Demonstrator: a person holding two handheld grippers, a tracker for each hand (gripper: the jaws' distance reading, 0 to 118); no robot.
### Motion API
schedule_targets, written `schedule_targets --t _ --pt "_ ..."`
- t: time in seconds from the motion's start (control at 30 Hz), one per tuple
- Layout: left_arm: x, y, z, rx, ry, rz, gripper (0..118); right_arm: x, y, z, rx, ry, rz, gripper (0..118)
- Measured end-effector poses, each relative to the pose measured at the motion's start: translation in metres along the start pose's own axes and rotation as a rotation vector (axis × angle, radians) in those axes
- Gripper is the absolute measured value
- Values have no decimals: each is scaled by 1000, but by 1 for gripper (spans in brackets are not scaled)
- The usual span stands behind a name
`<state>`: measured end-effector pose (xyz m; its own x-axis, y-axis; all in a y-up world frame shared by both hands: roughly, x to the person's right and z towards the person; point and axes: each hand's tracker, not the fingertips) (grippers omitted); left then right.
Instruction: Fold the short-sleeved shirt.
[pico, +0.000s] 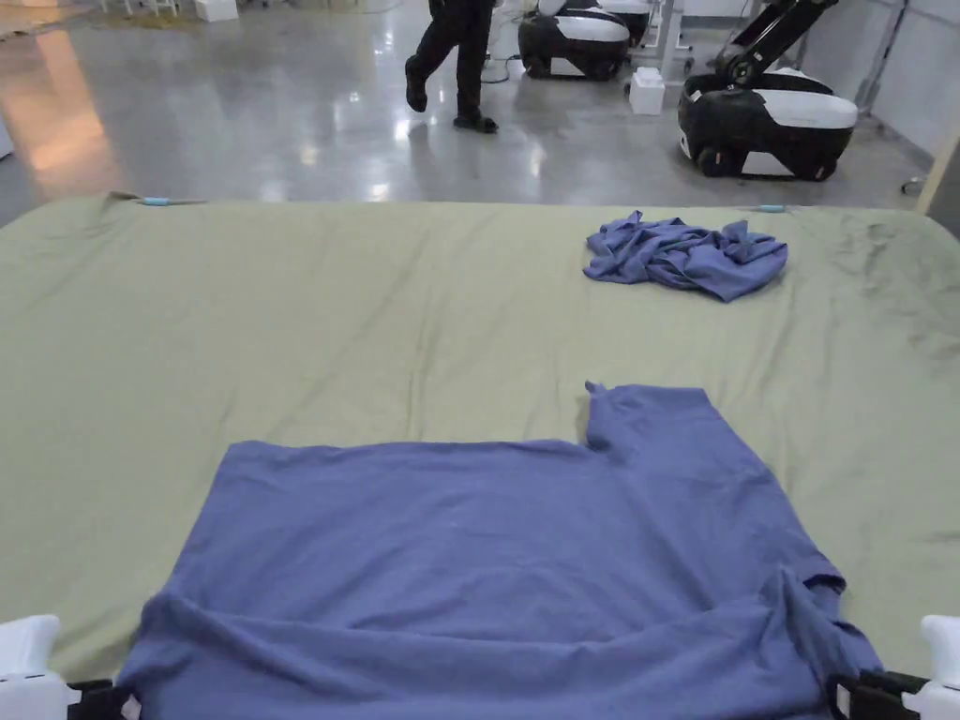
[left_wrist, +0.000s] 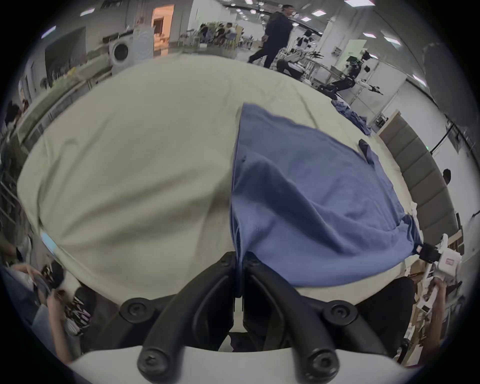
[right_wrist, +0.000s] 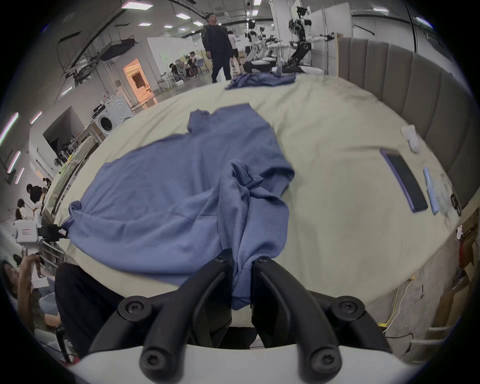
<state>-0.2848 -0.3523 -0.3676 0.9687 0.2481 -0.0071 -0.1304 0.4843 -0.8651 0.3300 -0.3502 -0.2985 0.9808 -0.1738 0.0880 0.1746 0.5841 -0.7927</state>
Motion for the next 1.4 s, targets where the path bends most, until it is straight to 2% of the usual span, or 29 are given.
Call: schedule_targets --t 0.03,0.07,0.1,0.13,0.2,0.27,0.37,0.47,0.5,0.53,0.57,0.6,0.63,0.67,0.7,0.73,0.83,0.87,0.9,0.93,0.97,1.0,1.07,1.13,1.2,1.27,1.3,1.37,1.4 --pt "2 -3 -2 4 8 -10 9 -6 -4 -1 11 -5 13 17" --pt "5 -4 -2 6 10 -16 32 -6 -7 -2 32 -22 47 42" --pt "7 -6 6 43 4 -24 47 -5 -7 -2 -4 -71 47 75" --pt "10 -7 20 119 -16 -45 58 -4 -6 3 -53 -101 30 91" --pt "24 -9 69 332 -24 -96 70 -4 -9 36 44 -76 -13 88" --pt "48 -20 121 562 11 -187 74 -24 -8 82 245 -127 9 88" --pt "88 -38 175 809 41 -354 81 -70 -12 149 609 -89 163 88" --pt "110 -53 190 909 77 -432 82 -120 -18 181 807 -108 266 88" --pt "117 -56 193 908 49 -420 81 -132 -20 186 811 -95 275 82" --pt "121 -58 196 903 9 -413 75 -140 -19 189 791 -66 273 57" --pt "125 -61 199 902 -51 -402 22 -149 -16 188 781 -40 269 2" --pt "124 -65 196 933 -20 -370 0 -154 -21 188 811 -79 234 2" --pt "123 -71 196 982 -33 -361 0 -153 -20 189 789 -6 216 2" --pt "121 -64 196 897 -104 -374 0 -152 -13 187 736 52 213 2" --pt "122 -62 192 856 -95 -354 0 -152 -8 180 733 23 204 2" --pt "139 -53 188 907 -63 -349 0 -150 -3 174 750 3 209 2" --pt "137 -46 177 848 -84 -344 0 -129 63 135 684 -1 167 2" --pt "132 -51 171 840 -97 -345 0 -117 93 112 636 -2 133 12" --pt "133 -50 168 824 -108 -348 0 -100 130 77 564 -3 98 40" --pt "135 -49 166 815 -105 -353 0 -85 161 45 477 -15 68 84" --pt "137 -48 162 810 -96 -368 0 -56 194 -9 347 -78 46 112" --pt "149 -44 167 805 -93 -372 0 -36 220 -57 194 -141 26 107" --pt "154 -40 165 791 -96 -370 0 -6 248 -126 50 -202 15 91" --pt "132 -42 157 784 -87 -363 0 20 254 -175 -76 -227 -5 91" --pt "122 -39 154 769 -68 -355 0 35 249 -197 -90 -186 -113 91" --pt "130 -37 145 759 -55 -346 0 38 242 -209 -128 -175 -150 89" --pt "127 -36 143 753 -54 -340 0 38 238 -214 -162 -146 -139 87" --pt "121 -31 137 730 -51 -330 0 18 226 -205 -152 -209 -60 84" --pt "126 -27 132 724 -45 -331 0 15 227 -201 -140 -202 -39 80"
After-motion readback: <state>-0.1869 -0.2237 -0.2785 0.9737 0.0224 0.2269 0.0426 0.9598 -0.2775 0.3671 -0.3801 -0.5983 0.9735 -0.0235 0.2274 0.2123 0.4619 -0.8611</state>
